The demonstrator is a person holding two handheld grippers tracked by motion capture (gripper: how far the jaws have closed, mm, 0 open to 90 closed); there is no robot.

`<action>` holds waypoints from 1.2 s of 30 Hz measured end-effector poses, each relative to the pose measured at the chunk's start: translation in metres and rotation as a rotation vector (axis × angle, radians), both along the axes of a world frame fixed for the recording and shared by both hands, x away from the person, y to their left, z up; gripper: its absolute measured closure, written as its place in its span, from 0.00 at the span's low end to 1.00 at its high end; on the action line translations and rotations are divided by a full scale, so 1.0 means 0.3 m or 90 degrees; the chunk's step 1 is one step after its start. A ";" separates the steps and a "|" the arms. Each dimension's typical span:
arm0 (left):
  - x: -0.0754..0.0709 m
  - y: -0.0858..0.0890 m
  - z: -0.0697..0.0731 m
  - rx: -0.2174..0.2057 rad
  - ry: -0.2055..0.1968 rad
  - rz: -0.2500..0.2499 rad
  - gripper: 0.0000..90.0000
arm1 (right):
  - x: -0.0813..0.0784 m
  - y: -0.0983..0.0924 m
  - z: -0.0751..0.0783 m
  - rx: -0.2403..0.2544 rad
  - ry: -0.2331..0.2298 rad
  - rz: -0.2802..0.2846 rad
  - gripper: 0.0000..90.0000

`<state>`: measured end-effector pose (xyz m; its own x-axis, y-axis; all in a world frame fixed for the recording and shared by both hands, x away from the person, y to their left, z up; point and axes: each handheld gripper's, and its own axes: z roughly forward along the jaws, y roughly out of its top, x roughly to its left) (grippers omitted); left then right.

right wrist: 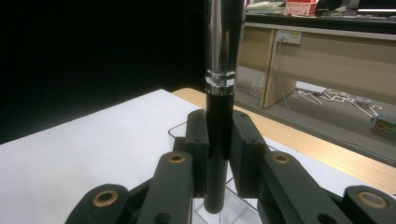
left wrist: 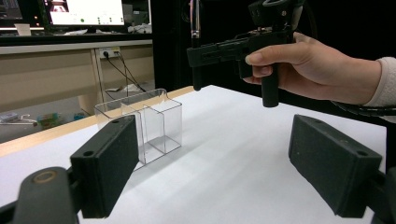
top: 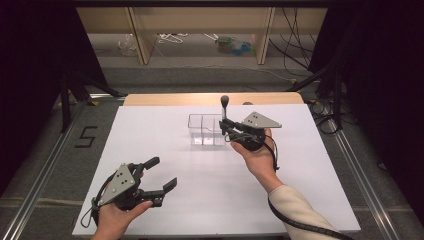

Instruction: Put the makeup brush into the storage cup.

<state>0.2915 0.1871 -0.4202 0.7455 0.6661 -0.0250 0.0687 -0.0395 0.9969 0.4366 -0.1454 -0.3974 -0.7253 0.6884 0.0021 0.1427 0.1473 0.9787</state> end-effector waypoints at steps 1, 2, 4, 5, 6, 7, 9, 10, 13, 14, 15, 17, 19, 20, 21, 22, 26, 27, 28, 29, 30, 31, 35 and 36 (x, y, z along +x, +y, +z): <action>0.001 0.001 0.000 0.003 -0.003 -0.001 0.18 | 0.001 -0.001 0.001 -0.001 0.002 0.002 0.88; 0.001 0.001 0.000 0.003 -0.002 -0.001 0.18 | 0.002 -0.001 0.001 -0.002 0.001 0.001 0.88; 0.001 0.002 0.000 0.004 -0.003 -0.001 0.18 | 0.005 0.000 0.002 0.000 0.004 0.001 0.88; 0.001 0.001 0.000 0.002 -0.003 -0.001 0.18 | 0.007 0.000 0.002 0.001 0.003 0.001 0.88; 0.001 0.002 0.000 0.002 -0.002 -0.001 0.18 | 0.010 0.002 0.001 0.004 0.001 0.002 0.88; 0.001 0.002 0.000 0.002 -0.002 -0.001 0.18 | 0.010 0.001 0.002 0.000 0.002 0.000 0.88; 0.001 0.002 -0.001 0.001 0.000 0.000 0.18 | 0.014 0.004 0.001 0.002 -0.001 -0.001 0.88; 0.001 0.002 -0.001 0.002 0.000 0.000 0.18 | 0.014 0.005 0.001 0.002 -0.001 -0.003 0.88; 0.001 0.003 -0.001 0.003 -0.001 0.000 0.18 | 0.017 0.006 0.001 0.001 0.001 -0.003 0.88; 0.001 0.003 -0.001 0.003 -0.001 0.000 0.18 | 0.018 0.005 0.001 0.001 0.002 -0.001 0.88; 0.001 0.003 -0.001 0.002 0.000 0.001 0.18 | 0.020 0.006 0.001 0.002 0.001 -0.001 0.88; 0.002 0.003 0.000 0.004 -0.003 0.000 0.18 | 0.022 0.006 0.002 0.003 0.000 -0.001 0.88; 0.002 0.004 0.000 0.004 -0.003 0.000 0.18 | 0.022 0.006 0.004 0.000 0.001 -0.005 0.88; 0.002 0.004 0.000 0.004 -0.003 0.000 0.18 | 0.023 0.006 0.004 0.000 0.002 -0.005 0.88; 0.002 0.004 -0.001 0.004 -0.003 0.000 0.18 | 0.024 0.007 0.003 0.003 0.000 -0.007 0.88; 0.002 0.004 -0.001 0.004 -0.002 0.000 0.18 | 0.026 0.007 0.003 0.002 0.001 -0.004 0.88; 0.002 0.004 -0.001 0.004 -0.002 0.000 0.18 | 0.031 0.005 0.003 0.001 0.002 -0.006 0.88; 0.002 0.004 -0.001 0.004 -0.002 0.000 0.18 | 0.032 0.005 0.002 0.002 0.001 -0.005 0.88; 0.002 0.004 -0.001 0.003 -0.002 0.000 0.18 | 0.033 0.005 0.003 0.000 0.002 -0.004 0.88; 0.002 0.004 -0.001 0.004 -0.002 -0.001 0.18 | 0.034 0.006 0.003 0.000 0.002 -0.004 0.88; 0.002 0.004 -0.001 0.003 -0.002 -0.001 0.18 | 0.035 0.006 0.004 0.000 0.002 -0.005 0.88; 0.002 0.004 -0.001 0.003 -0.002 -0.001 0.18 | 0.035 0.006 0.005 -0.001 0.003 -0.004 0.88; 0.002 0.004 -0.002 0.003 -0.001 -0.001 0.18 | 0.040 0.007 0.007 0.003 0.002 -0.006 0.88; 0.002 0.003 -0.002 0.003 -0.001 -0.001 0.18 | 0.041 0.007 0.007 0.005 0.002 -0.006 0.88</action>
<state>0.2922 0.1881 -0.4209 0.7462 0.6654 -0.0212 0.0678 -0.0443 0.9967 0.4490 -0.1432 -0.3953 -0.7191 0.6949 0.0094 0.1471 0.1390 0.9793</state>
